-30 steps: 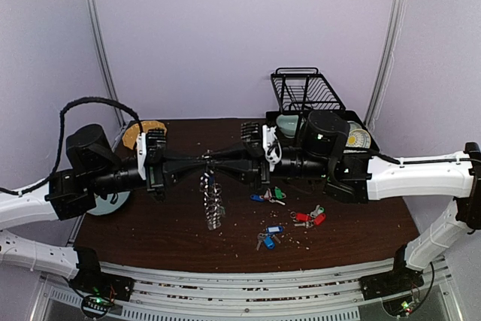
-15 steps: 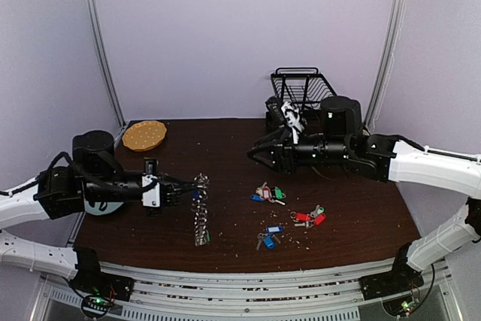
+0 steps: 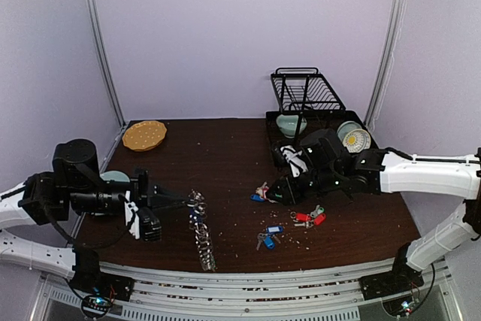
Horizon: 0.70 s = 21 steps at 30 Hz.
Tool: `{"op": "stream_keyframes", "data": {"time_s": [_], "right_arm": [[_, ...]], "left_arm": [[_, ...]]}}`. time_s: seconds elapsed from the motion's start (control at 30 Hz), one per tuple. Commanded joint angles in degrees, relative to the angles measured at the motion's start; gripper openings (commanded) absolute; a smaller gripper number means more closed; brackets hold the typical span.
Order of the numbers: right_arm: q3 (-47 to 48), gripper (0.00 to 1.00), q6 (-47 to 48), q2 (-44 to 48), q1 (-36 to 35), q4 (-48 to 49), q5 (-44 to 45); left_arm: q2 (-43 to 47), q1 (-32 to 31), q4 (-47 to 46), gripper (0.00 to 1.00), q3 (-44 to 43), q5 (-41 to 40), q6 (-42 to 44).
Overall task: Put the keys on the keyring
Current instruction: Adjust the keyring on the key storage ring, then pick up the key from the center of the board.
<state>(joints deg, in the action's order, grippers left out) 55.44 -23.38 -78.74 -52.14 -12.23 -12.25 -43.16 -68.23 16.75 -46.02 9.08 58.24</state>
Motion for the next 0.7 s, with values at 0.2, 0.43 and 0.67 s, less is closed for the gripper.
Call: {"op": "stream_keyframes", "data": {"time_s": [0.2,0.43,0.67], "right_arm": [[-0.78,0.34,0.08,-3.53,-0.43,-0.27,-2.79],[-4.12,0.32,-5.04,-1.65,-0.44,-5.65,3.34],[-6.48,0.31,-10.84,-2.40,-3.88,-1.19,3.22]], "left_arm": [[4.40,-0.15,-16.07,0.00,2.75,7.86,-5.46],[1.51,-0.15,-23.10,0.00,4.63,5.28,-17.78],[1.84,-0.15,-30.85,0.00,11.45,1.15,-25.98]]}}
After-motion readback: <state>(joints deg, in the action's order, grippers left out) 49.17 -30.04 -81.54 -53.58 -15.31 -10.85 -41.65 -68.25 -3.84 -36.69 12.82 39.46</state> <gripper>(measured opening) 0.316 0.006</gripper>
